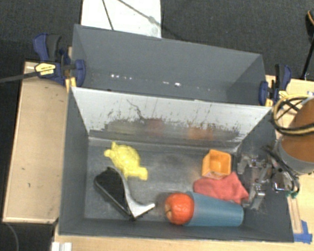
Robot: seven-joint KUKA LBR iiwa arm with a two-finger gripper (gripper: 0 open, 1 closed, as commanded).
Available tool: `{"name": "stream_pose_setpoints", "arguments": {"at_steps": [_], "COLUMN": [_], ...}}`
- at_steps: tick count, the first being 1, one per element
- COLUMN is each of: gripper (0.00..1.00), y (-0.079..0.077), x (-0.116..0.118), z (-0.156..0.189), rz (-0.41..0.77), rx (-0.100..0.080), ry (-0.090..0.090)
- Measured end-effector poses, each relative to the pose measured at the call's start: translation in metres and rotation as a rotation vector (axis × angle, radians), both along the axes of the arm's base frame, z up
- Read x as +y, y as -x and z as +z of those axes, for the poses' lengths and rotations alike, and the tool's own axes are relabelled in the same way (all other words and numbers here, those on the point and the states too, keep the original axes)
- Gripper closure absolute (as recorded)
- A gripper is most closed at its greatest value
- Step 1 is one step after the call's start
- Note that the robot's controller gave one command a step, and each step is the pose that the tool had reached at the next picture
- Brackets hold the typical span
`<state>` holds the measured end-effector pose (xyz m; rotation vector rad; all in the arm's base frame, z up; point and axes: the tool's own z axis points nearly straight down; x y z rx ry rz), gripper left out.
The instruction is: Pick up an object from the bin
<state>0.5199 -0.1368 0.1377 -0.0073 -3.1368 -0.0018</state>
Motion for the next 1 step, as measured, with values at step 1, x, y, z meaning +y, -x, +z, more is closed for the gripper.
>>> {"name": "stream_pose_setpoints", "arguments": {"at_steps": [1], "gripper": [1.0], "y": [-0.0021], "x": [0.0005], "z": [0.0043], "rz": [0.008], "rx": [-0.008], "ry": [0.002]}}
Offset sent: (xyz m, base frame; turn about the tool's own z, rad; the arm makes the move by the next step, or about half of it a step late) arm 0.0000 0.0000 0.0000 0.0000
